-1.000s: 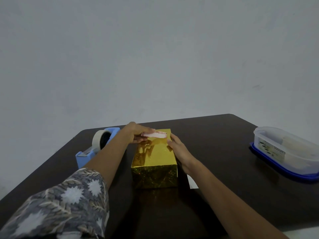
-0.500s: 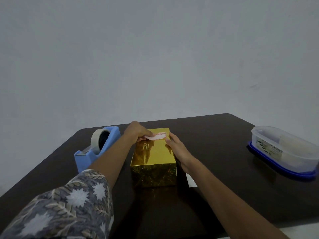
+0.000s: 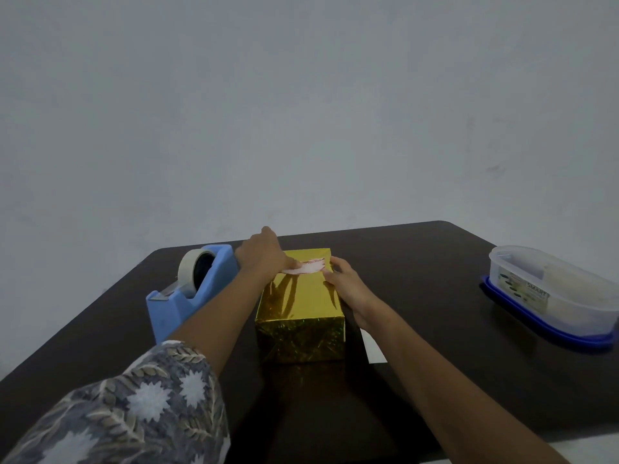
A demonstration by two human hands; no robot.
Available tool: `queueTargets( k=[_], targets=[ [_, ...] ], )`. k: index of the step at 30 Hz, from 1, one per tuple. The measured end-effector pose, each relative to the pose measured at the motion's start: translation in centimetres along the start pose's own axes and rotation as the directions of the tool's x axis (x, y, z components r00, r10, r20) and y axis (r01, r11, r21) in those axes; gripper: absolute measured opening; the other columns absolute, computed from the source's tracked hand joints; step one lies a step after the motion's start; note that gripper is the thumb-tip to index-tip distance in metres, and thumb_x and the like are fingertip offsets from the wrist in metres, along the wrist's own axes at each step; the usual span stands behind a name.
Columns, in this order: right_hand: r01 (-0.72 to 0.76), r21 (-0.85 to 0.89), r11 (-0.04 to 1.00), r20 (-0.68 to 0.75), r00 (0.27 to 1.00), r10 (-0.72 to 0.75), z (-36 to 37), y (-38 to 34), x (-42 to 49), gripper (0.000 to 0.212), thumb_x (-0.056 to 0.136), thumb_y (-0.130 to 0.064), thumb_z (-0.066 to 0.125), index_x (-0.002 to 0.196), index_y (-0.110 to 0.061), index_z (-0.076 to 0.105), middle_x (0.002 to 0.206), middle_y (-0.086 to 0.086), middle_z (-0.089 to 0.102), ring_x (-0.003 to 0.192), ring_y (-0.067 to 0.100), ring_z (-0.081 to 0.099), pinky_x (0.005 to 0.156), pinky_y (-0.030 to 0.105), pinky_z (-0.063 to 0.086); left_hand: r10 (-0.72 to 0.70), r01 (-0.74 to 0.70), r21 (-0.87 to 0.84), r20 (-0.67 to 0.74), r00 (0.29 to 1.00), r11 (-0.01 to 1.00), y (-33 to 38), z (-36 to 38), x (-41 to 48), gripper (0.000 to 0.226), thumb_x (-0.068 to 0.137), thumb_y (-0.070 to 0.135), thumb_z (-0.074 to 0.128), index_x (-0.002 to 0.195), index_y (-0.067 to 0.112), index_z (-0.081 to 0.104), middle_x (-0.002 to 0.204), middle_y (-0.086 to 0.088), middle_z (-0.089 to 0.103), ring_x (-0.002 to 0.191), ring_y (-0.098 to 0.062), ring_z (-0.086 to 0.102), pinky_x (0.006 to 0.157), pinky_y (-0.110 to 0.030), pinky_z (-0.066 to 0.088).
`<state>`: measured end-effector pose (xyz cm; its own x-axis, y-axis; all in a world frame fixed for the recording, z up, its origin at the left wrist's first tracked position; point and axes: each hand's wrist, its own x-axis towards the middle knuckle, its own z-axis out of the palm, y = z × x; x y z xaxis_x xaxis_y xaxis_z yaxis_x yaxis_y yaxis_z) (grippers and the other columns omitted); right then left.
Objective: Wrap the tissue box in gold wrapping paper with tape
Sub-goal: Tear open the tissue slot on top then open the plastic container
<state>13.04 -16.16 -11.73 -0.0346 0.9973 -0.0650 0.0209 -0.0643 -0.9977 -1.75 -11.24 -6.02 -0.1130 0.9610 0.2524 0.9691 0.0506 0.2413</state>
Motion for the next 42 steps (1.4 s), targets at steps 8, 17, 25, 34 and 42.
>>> queueTargets(
  k=[8, 17, 25, 34, 42],
  targets=[
    [-0.075, -0.552, 0.83, -0.21, 0.976, -0.051, 1.0, -2.0, 2.9, 0.074, 0.079, -0.059, 0.062, 0.124, -0.002, 0.046, 0.118, 0.013, 0.055, 0.108, 0.028, 0.056, 0.076, 0.033, 0.045, -0.091, 0.169, -0.399, 0.208, 0.974, 0.901, -1.7, 2.5, 0.2, 0.078, 0.075, 0.058, 0.068, 0.127, 0.007, 0.04, 0.12, -0.012, 0.055, 0.101, -0.025, 0.056, 0.071, -0.033, 0.045],
    [-0.044, -0.584, 0.81, -0.289, 0.944, -0.157, 0.6, -0.9, 3.4, 0.037, 0.09, -0.041, 0.057, 0.102, -0.006, 0.062, 0.096, 0.008, 0.062, 0.086, 0.02, 0.06, 0.059, 0.024, 0.041, -0.059, 0.126, -0.552, 0.138, 0.989, 0.824, -2.4, 3.5, -1.6, 0.056, 0.089, 0.038, 0.061, 0.132, 0.01, 0.038, 0.123, -0.008, 0.052, 0.11, -0.025, 0.053, 0.077, -0.031, 0.04],
    [-0.118, -0.593, 0.796, -0.335, 0.936, -0.11, 0.6, -2.2, 4.1, 0.046, 0.084, -0.053, 0.06, 0.089, -0.009, 0.051, 0.087, 0.006, 0.054, 0.078, 0.018, 0.054, 0.055, 0.024, 0.037, -0.064, 0.139, -0.524, 0.159, 0.985, 0.84, -2.9, 2.9, -1.0, 0.057, 0.083, 0.05, 0.063, 0.121, 0.011, 0.045, 0.108, -0.004, 0.055, 0.098, -0.022, 0.055, 0.085, -0.038, 0.05],
    [-0.024, -0.212, 0.977, -0.324, 0.945, -0.048, -1.5, -1.8, 2.7, 0.036, 0.097, -0.039, 0.044, 0.091, -0.009, 0.063, 0.093, 0.007, 0.067, 0.085, 0.024, 0.065, 0.074, 0.033, 0.052, -0.092, 0.102, -0.513, 0.045, 0.995, 0.853, -3.3, 2.1, -1.6, 0.031, 0.094, 0.04, 0.049, 0.107, 0.012, 0.052, 0.09, -0.002, 0.056, 0.08, -0.018, 0.054, 0.07, -0.031, 0.042],
    [0.174, -0.526, 0.833, -0.389, 0.821, -0.417, -12.3, -5.0, -5.5, 0.026, 0.094, -0.032, 0.053, 0.097, -0.013, 0.07, 0.098, 0.002, 0.068, 0.089, 0.015, 0.06, 0.077, 0.026, 0.042, 0.235, -0.362, -0.531, -0.292, 0.927, 0.766, 4.4, -3.8, -5.9, 0.031, 0.092, 0.028, 0.057, 0.12, 0.017, 0.053, 0.11, -0.001, 0.065, 0.096, -0.017, 0.06, 0.08, -0.031, 0.047]
  ],
)
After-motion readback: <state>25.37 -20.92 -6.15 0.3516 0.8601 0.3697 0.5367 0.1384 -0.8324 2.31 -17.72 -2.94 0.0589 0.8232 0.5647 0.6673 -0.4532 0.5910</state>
